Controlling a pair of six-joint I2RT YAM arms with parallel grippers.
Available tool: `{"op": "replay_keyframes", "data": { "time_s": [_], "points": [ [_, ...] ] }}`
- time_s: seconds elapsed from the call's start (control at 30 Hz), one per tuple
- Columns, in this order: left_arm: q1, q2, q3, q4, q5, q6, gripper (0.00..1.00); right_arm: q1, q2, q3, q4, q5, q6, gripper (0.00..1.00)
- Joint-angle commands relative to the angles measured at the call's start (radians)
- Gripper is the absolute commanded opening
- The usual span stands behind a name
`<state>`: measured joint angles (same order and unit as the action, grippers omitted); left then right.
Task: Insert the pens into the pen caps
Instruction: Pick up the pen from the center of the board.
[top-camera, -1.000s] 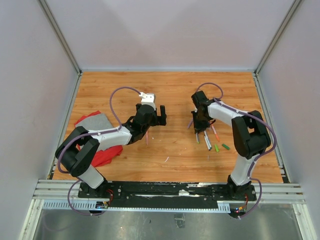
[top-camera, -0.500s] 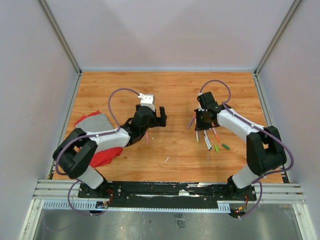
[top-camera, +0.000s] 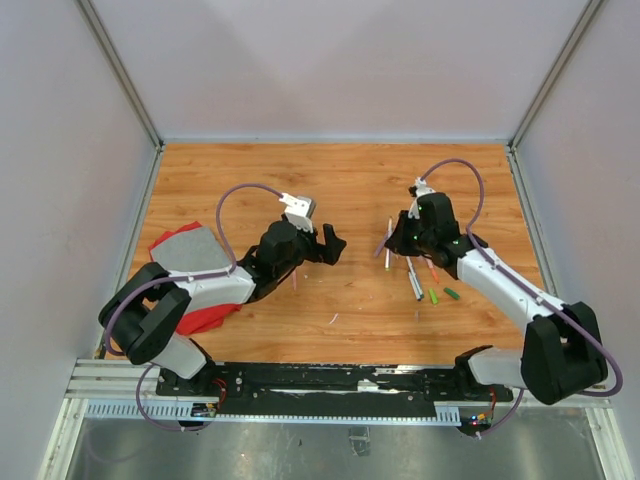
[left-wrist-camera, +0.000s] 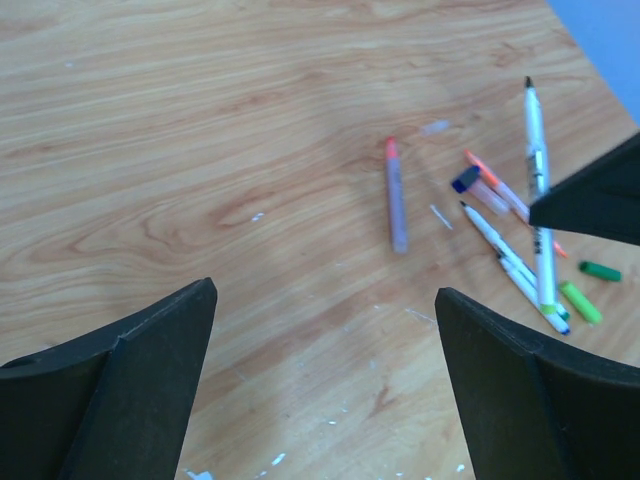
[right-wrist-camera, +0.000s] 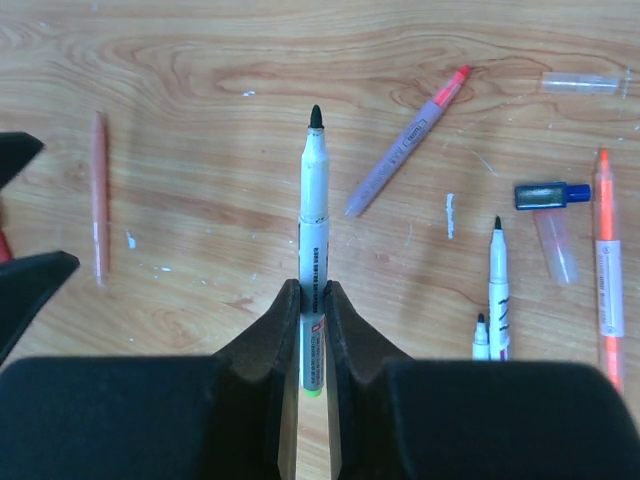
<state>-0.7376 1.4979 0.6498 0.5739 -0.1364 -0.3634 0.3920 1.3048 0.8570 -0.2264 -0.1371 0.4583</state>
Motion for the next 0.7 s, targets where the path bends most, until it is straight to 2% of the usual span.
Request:
{"op": "replay_keyframes", "data": {
  "time_s": [0.0,0.03,0.1,0.27,0.33,0.43,0.67],
  "points": [
    [-0.014,-0.017,-0.02,0.144,0.17,0.013,0.94,-0.023,-0.065,-0.119,0.293,-0.07,0.129,0.02],
    [-0.015,-0.014,-0.022,0.156,0.191,0.013,0.93,-0.024,-0.071,-0.151,0.366,-0.075,0.17,0.06],
    [-0.016,-0.006,-0.027,0.182,0.243,0.009,0.91,-0.024,-0.066,-0.202,0.494,-0.097,0.22,0.06],
    [-0.017,0.027,-0.019,0.236,0.364,-0.006,0.87,-0.024,-0.008,-0.201,0.575,-0.19,0.275,0.04],
    [-0.017,0.043,-0.014,0.25,0.405,-0.009,0.85,-0.024,0.012,-0.237,0.684,-0.234,0.331,0.03],
    [-0.017,0.058,-0.006,0.248,0.423,-0.011,0.83,-0.024,0.044,-0.263,0.816,-0.308,0.388,0.01],
    [-0.017,0.07,0.011,0.222,0.418,-0.008,0.78,-0.015,0.114,-0.249,0.938,-0.437,0.437,0.01]
  ]
}}
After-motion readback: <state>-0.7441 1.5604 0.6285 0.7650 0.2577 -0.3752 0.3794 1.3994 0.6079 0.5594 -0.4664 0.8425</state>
